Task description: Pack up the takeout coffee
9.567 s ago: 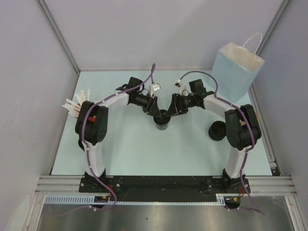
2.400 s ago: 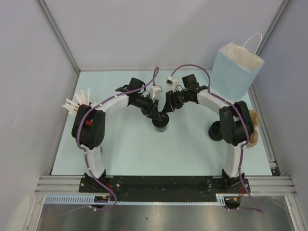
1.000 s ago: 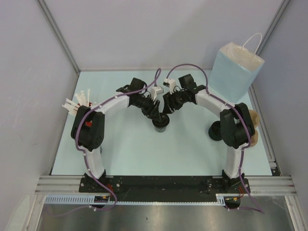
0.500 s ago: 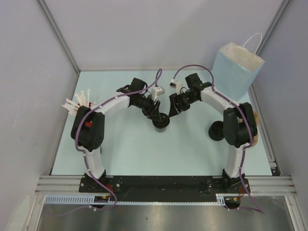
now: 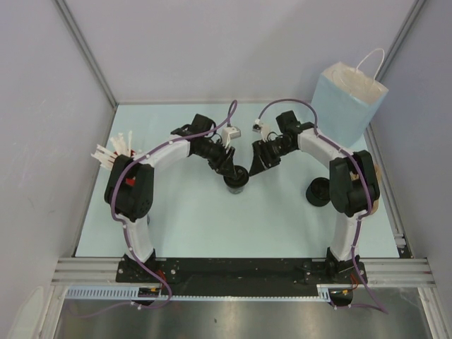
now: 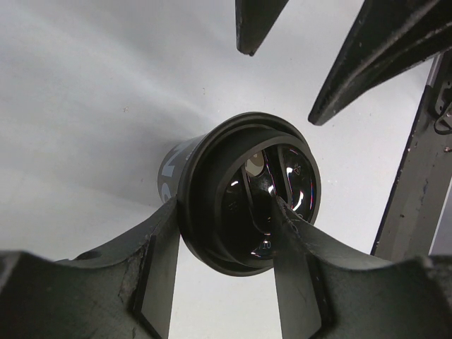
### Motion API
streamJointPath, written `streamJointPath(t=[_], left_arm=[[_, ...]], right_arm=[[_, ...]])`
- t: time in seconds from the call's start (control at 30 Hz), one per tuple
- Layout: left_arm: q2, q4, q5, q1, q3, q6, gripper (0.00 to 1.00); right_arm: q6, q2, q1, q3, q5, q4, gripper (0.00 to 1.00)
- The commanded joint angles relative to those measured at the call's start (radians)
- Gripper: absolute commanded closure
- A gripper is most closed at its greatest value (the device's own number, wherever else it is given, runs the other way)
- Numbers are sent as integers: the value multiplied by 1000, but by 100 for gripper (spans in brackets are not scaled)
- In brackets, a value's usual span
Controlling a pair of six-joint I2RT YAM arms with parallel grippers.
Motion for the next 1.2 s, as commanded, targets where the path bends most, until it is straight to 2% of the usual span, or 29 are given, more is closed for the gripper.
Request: streamJointPath(t=[0.0,0.63,1.17], left_arm=[[95,-24,-299,11,-41,110,79],[98,-16,-291,14,-55,110,80],[95,-22,-296,12,-54,115,82]], right_arm=[[5,-16,20,-2,-48,9,33],[-12,32,22,-25,-55,15,38],[76,53,-12,-31,-59,84,40]])
